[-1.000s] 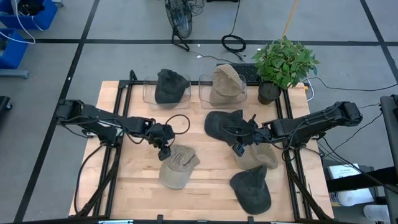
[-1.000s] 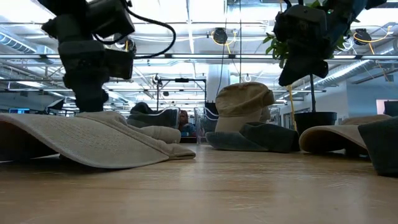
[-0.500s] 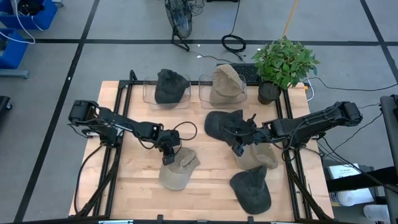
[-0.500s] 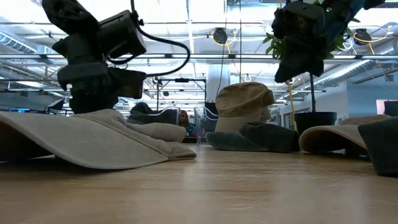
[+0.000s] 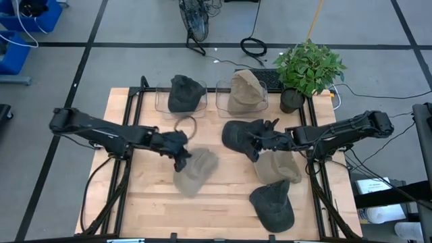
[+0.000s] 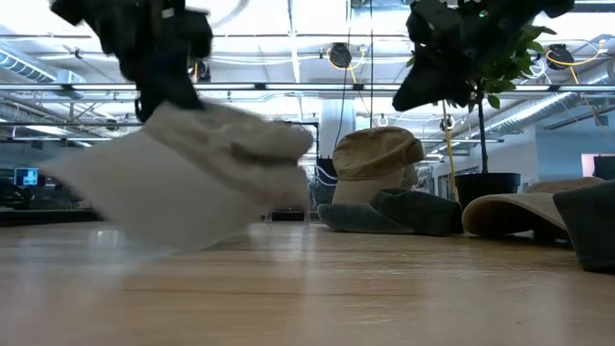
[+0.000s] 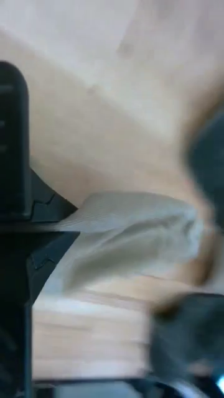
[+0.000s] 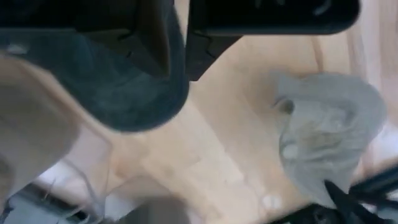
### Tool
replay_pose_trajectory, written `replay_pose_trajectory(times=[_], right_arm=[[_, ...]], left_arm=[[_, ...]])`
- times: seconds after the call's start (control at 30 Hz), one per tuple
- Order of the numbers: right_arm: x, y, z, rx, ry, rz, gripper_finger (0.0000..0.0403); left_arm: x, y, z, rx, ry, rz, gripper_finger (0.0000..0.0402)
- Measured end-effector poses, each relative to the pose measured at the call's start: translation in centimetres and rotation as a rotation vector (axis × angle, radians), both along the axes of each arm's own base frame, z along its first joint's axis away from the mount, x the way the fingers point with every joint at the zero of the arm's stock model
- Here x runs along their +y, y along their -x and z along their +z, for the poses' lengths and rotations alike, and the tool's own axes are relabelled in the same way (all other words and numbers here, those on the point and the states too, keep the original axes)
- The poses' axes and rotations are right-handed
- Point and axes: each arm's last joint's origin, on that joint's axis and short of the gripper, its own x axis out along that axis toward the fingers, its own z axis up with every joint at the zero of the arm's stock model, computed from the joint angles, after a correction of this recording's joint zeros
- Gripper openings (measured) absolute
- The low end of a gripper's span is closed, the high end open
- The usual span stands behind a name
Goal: Pick & Place hat
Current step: Put the brown cap into the right transparent bin
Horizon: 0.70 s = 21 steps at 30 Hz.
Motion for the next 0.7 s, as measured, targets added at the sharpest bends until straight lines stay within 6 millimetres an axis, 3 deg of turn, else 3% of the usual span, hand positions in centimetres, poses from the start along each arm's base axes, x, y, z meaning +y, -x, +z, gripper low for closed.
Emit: replay_pose_trajectory(times=[0.23, 0.33, 0.47, 0.6, 0.7], right_arm=[[-1.8, -1.1, 1.3, -0.149, -0.064, 0.080, 0.0140], [-2.6, -1.7, 2.8, -0.264, -0.044, 0.134, 0.0184], [-3.4, -2.4, 4.8, -0.294, 0.079, 0.156, 0.0230], [-4.2, -3.8, 6.4, -0.284, 0.212, 0.208, 0.0259], [-5.0, -5.3, 6.8, -0.273, 0.213, 0.291, 0.0267]], left_arm=[[-0.5, 2.1, 4.5, -0.304, -0.111, 0.140, 0.0007], [-0.7, 2.1, 5.3, -0.378, -0.159, 0.133, 0.0007], [-0.7, 1.9, 5.5, -0.400, -0.198, 0.111, 0.0009], [-0.7, 1.9, 6.2, -0.402, -0.235, 0.081, 0.0007], [-0.7, 1.7, 7.8, -0.448, -0.258, 0.051, 0.0009]])
